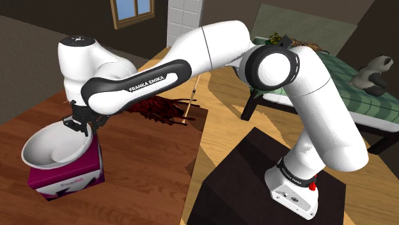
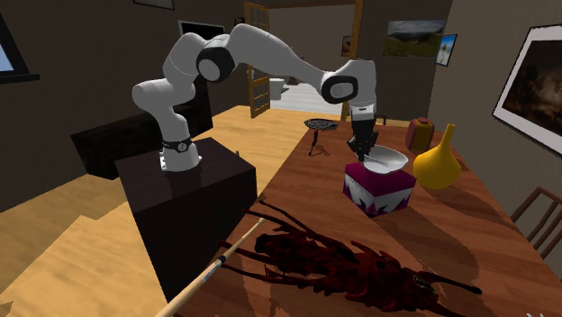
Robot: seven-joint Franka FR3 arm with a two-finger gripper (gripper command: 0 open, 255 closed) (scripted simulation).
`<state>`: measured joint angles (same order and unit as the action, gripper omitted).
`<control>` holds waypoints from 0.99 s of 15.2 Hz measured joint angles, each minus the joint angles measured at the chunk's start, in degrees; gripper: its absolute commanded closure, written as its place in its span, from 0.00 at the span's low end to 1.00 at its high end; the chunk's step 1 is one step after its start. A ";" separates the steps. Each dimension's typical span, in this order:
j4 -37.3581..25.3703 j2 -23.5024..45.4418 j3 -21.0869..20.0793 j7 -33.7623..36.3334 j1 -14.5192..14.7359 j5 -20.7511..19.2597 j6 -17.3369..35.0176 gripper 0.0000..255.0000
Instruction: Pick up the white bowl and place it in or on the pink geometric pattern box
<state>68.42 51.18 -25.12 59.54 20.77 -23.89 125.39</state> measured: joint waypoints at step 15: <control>0.38 0.77 0.26 0.25 0.11 -0.31 1.20 0.00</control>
<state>68.80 51.94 -24.87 59.80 20.88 -24.20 126.59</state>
